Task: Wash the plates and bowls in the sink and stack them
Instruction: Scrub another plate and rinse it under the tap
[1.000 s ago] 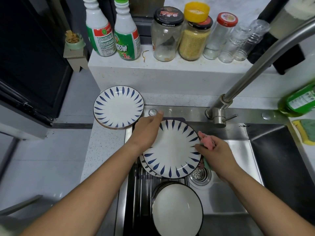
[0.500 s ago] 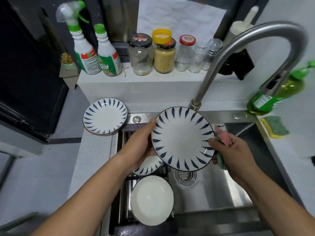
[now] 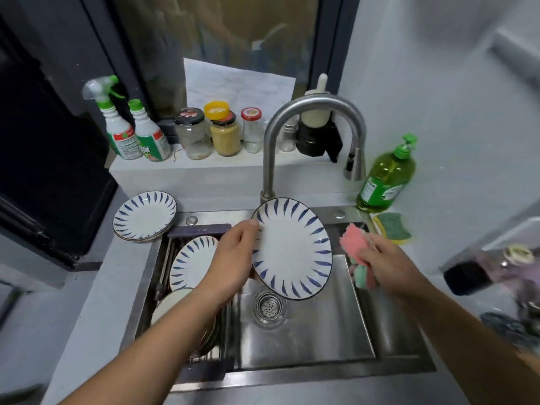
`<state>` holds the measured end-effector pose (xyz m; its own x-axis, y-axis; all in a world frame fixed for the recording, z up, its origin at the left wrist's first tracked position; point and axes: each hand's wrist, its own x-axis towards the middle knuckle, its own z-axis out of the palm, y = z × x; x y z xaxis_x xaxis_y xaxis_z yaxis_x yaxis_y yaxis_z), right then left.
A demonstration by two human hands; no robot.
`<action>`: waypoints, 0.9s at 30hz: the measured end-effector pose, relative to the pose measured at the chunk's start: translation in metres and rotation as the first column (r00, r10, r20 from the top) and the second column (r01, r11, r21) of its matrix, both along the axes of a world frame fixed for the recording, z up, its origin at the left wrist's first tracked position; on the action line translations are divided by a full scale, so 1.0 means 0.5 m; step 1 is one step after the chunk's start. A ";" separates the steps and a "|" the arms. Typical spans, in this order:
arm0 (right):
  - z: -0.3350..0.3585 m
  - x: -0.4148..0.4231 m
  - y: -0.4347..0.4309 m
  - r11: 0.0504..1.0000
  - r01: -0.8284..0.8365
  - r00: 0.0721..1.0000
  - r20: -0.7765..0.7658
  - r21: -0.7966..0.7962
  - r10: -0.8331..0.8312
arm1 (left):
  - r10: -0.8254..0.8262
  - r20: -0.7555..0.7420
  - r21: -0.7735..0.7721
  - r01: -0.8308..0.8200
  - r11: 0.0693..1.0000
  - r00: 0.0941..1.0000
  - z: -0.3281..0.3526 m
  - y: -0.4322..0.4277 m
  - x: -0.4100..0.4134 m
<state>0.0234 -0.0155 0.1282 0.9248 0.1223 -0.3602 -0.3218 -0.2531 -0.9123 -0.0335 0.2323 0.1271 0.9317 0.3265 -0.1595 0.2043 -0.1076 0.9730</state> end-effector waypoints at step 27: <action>0.081 -0.047 0.013 0.787 -0.394 0.555 0.559 -0.475 0.616 | 0.171 0.027 -0.219 -0.161 0.962 0.985 0.115 -0.144 -0.072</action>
<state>0.0001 -0.0089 0.1686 0.7291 0.6500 0.2143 0.5891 -0.4366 -0.6800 -0.0697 0.1604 0.1845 0.8751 0.4400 -0.2015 0.1563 0.1371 0.9781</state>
